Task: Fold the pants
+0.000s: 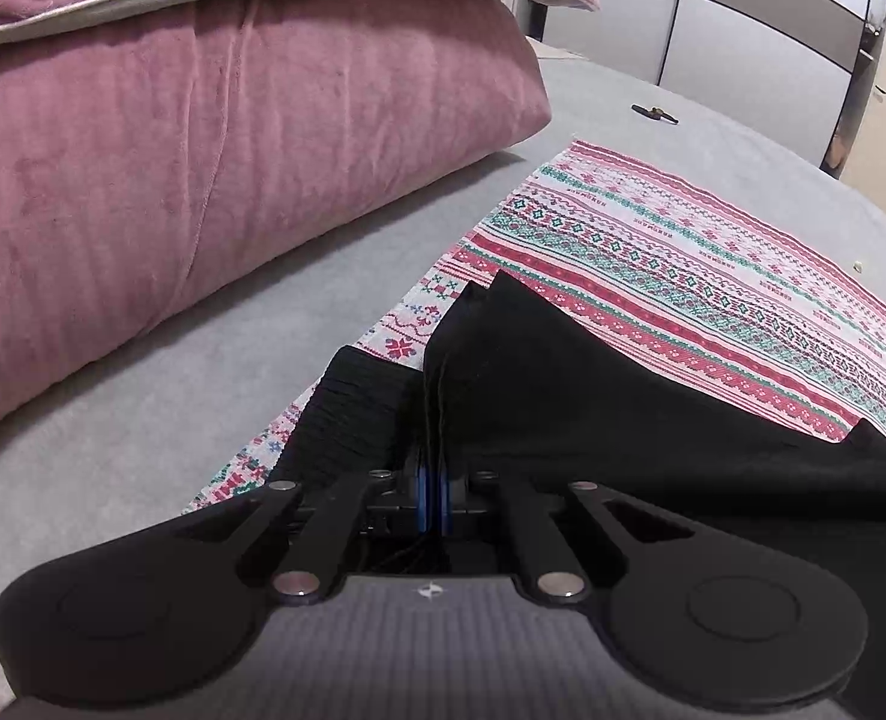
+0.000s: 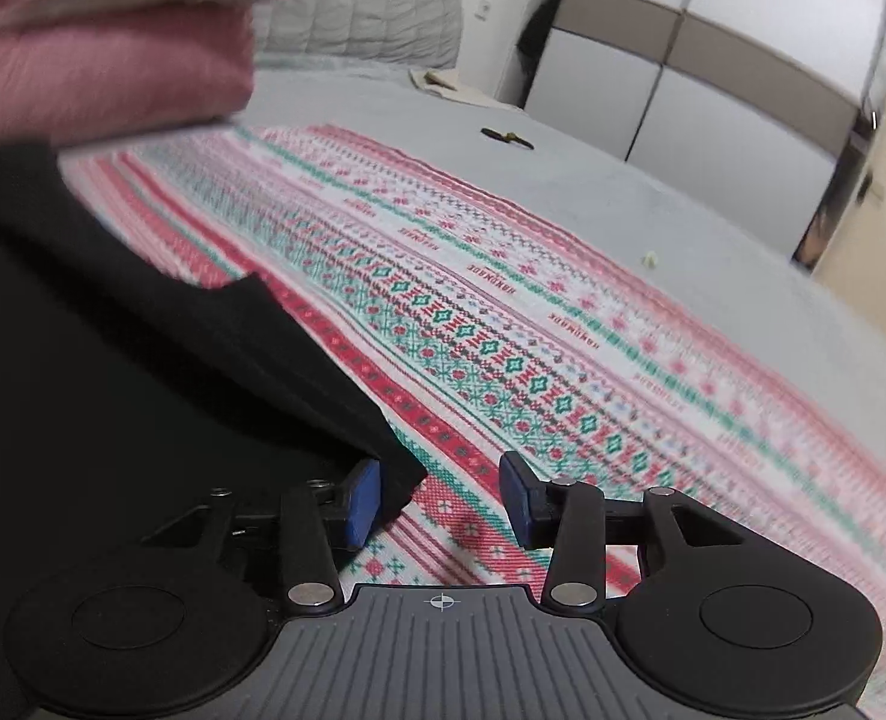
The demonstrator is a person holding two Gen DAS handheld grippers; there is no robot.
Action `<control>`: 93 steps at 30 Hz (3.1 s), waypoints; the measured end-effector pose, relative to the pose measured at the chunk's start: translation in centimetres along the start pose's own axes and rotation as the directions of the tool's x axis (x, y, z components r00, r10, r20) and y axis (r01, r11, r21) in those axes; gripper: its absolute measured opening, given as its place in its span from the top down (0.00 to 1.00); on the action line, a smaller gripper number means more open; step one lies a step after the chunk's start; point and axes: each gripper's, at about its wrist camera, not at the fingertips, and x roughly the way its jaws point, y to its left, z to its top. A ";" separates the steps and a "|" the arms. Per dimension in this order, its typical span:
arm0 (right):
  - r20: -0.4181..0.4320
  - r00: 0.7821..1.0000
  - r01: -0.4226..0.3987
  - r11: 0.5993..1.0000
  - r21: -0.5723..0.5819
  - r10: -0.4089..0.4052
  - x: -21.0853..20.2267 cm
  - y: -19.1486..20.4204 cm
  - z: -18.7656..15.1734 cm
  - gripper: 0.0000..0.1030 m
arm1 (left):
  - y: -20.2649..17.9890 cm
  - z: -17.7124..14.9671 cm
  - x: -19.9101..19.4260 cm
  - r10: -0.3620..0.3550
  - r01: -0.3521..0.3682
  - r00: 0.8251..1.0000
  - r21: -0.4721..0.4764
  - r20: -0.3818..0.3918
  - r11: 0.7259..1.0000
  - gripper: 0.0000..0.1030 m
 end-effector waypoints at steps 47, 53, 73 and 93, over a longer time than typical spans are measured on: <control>0.017 0.975 -0.186 0.762 0.620 0.224 1.8 -5.3 -1.8 0.95 | 2.8 0.7 -4.3 0.056 -0.020 0.982 -0.193 0.183 0.981 0.46; 0.037 0.980 -0.183 0.804 0.565 0.197 1.8 -4.4 -1.6 0.94 | -2.0 -0.8 -5.0 -0.073 0.067 0.985 0.041 0.154 0.997 0.46; 0.063 0.989 -0.143 0.809 0.570 0.130 1.5 -5.5 -1.5 0.91 | -6.6 -3.8 -2.0 -0.056 0.074 0.995 0.245 -0.079 0.967 0.49; -0.094 0.994 0.014 0.792 0.610 0.054 -3.9 -2.3 0.0 0.53 | 3.7 -2.2 -4.3 -0.112 0.110 0.993 -0.063 -0.029 0.992 0.49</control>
